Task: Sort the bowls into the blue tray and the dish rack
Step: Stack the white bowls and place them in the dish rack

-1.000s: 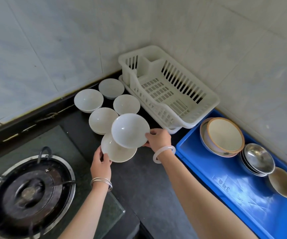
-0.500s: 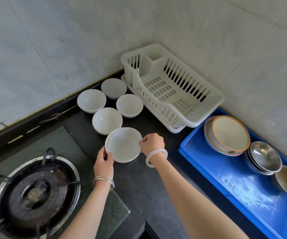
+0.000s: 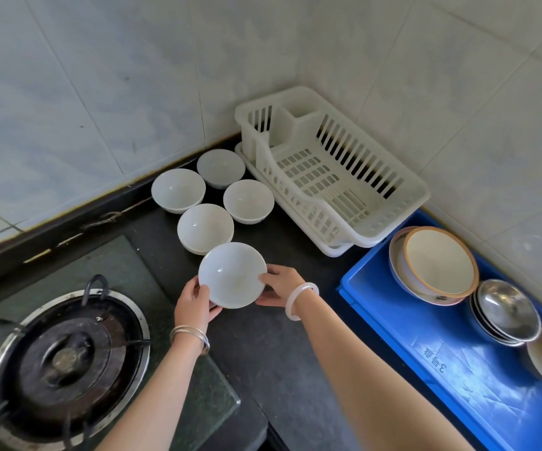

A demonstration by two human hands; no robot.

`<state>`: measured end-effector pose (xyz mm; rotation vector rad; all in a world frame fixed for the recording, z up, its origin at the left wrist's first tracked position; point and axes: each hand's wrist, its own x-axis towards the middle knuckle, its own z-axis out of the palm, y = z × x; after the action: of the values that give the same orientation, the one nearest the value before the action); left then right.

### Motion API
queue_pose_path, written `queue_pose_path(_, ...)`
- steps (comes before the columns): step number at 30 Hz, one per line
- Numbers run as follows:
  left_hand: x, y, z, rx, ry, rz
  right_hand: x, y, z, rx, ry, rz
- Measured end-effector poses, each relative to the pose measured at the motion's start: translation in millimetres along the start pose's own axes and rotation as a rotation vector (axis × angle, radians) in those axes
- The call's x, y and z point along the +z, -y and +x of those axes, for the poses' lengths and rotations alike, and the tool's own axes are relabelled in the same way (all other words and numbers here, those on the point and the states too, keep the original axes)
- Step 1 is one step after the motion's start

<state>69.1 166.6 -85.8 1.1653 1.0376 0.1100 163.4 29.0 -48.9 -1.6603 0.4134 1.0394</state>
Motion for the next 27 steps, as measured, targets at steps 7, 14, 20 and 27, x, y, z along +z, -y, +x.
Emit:
queue_pose_path(7,6,-11,-15,0.135,-0.019,-0.045,-17,3,-6,-0.092,-0.006,0.051)
queue_pose_path(14,57,-80,-22,0.249,0.094,-0.024,-59,56,-28,-0.277,-0.067,0.201)
queue_pose_path(20,126,-137,-9,0.293,0.214,-0.046,-106,117,-34,-0.342,-0.161,0.350)
queue_pose_path(27,214,-181,34,0.222,0.312,-0.070,-152,177,4,-0.336,-0.284,0.462)
